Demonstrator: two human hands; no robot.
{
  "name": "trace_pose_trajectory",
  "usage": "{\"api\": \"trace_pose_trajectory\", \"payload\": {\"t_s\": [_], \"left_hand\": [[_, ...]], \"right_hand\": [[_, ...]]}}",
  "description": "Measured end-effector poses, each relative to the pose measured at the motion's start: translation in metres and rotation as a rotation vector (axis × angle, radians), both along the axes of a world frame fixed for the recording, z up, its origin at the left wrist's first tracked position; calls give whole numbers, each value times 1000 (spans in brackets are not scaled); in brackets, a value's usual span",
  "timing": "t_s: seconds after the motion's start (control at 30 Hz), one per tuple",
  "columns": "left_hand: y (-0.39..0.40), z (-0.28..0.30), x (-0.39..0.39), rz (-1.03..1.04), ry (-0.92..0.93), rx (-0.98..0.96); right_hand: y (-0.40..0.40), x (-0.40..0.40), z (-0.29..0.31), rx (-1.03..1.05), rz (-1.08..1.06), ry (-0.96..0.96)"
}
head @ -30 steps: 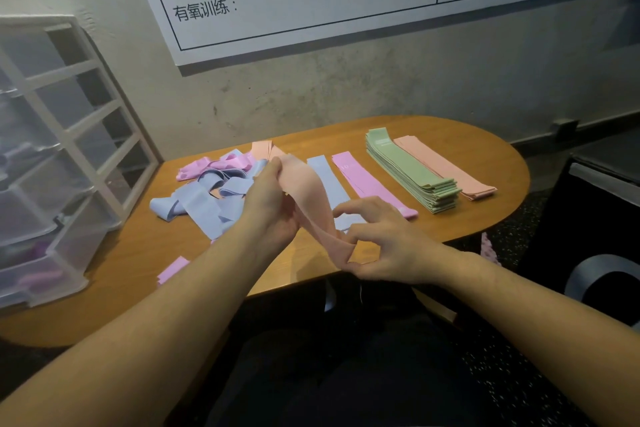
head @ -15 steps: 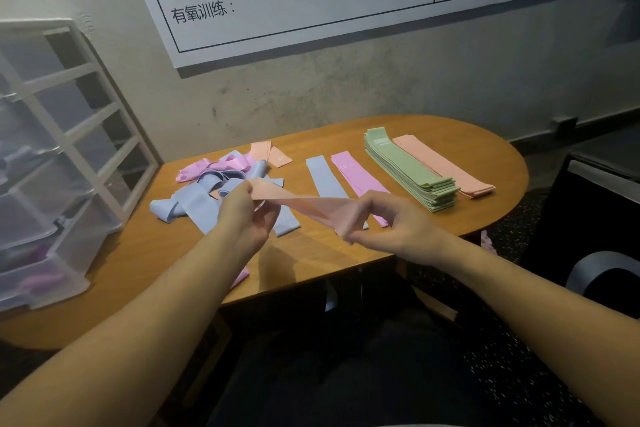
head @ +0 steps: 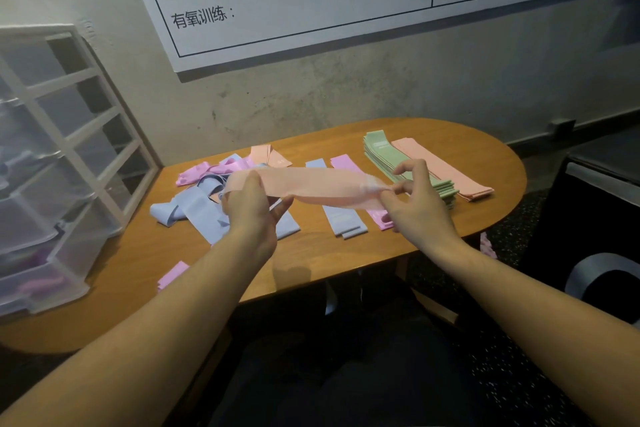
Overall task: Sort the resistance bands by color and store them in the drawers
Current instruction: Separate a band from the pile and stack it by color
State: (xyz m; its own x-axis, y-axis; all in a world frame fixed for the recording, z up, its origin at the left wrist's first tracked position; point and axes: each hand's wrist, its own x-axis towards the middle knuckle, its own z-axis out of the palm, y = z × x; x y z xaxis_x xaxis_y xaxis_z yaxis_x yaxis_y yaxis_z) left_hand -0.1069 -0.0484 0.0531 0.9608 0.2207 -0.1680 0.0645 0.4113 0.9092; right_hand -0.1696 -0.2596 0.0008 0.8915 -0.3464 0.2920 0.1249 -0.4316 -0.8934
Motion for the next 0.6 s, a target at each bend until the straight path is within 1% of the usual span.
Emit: {"api": "trace_pose_trajectory", "payload": {"t_s": [0.03,0.1,0.17,0.3,0.43,0.53,0.6], "left_hand": [[1,0,3,-9,13,-6],[5,0,9,-29,54,-23],[8,-1,15,-63,84,12],[10,-6,26,-154,51,38],[7,-2,36,-161,22,21],[2,5,44,-175,-11,-31],[-4,8,45,-184,-30,-51]], "right_hand": [[0,-1,2,19,35,14],[2,-5,5,135,162,19],[1,-7,5,199,283,54],[-3,-6,2,215,365,106],[-8,-4,-3,151,408,112],[-12,-4,-3,154,437,204],[-13,-4,-1,122,464,277]]}}
